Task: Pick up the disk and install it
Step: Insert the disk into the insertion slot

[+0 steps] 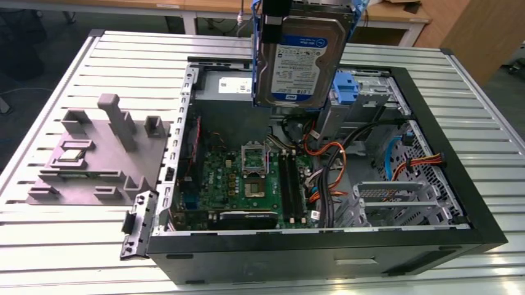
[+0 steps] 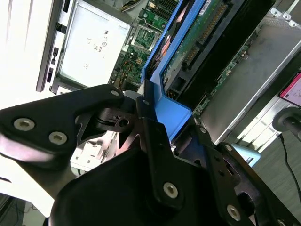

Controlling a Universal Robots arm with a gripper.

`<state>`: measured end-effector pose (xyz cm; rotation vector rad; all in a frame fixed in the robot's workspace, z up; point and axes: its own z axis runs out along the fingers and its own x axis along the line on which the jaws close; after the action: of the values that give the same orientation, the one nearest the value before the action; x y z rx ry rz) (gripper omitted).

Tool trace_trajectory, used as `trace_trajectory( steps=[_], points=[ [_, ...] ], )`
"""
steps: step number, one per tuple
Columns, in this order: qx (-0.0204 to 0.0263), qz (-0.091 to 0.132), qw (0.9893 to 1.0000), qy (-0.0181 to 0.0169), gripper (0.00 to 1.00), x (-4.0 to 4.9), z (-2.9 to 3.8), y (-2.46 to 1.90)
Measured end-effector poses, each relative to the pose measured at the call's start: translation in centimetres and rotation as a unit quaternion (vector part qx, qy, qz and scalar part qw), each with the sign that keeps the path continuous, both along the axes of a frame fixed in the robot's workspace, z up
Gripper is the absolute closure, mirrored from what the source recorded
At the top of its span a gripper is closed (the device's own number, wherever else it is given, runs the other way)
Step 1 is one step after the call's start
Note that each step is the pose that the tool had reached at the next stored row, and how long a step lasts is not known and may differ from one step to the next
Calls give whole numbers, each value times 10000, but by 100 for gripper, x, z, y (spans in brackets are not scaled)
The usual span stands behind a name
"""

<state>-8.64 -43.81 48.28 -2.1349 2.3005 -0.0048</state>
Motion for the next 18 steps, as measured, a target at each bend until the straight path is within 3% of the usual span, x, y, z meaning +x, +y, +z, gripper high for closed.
trace_trajectory(
  steps=[6, 10, 14, 18],
  points=[
    [0, 1, 10000, 0, 63, 1, 0, -13],
    [0, 0, 10000, 0, 63, 0, 0, -59],
    [0, 0, 10000, 0, 63, 0, -1, -139],
    [1, 0, 10000, 0, 63, 0, -1, -282]
  ],
)
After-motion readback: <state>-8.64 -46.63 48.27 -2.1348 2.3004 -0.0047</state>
